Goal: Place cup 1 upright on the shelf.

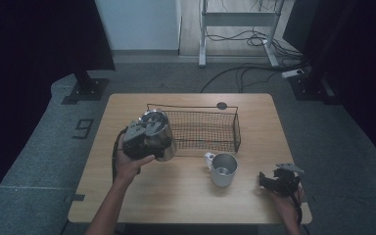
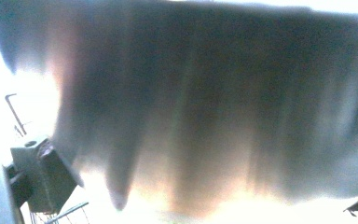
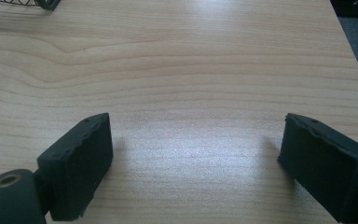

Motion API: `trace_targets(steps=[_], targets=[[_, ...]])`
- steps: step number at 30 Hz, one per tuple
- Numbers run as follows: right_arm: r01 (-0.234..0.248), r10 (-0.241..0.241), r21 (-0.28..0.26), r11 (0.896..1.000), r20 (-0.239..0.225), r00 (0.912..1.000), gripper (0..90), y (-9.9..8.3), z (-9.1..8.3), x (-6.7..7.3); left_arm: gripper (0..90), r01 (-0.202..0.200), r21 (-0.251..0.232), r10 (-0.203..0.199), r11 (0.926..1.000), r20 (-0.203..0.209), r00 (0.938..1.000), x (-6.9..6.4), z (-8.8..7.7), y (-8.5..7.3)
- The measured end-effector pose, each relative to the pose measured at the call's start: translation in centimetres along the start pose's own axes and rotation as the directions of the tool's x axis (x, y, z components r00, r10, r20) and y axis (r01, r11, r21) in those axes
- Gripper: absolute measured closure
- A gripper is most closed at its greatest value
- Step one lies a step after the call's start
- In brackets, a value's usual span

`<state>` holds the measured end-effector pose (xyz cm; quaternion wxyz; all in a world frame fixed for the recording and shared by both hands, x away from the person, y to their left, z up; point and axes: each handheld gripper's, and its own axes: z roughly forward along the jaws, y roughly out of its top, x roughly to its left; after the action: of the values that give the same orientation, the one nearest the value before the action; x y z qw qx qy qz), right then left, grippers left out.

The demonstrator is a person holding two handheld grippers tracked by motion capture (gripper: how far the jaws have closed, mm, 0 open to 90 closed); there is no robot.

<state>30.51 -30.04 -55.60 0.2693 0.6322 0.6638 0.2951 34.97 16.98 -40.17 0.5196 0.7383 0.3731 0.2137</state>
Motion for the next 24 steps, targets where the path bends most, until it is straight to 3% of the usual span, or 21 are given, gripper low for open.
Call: trace_targets(steps=[24], targets=[[0.002, -0.002, -0.002, 1.000, 0.001, 1.0000, 9.7, 0.0, 0.0, 0.0, 3.9, -0.013, 0.004, 0.013, 0.9999, -0.012, 0.9998, 0.5, 1.1, 1.3]])
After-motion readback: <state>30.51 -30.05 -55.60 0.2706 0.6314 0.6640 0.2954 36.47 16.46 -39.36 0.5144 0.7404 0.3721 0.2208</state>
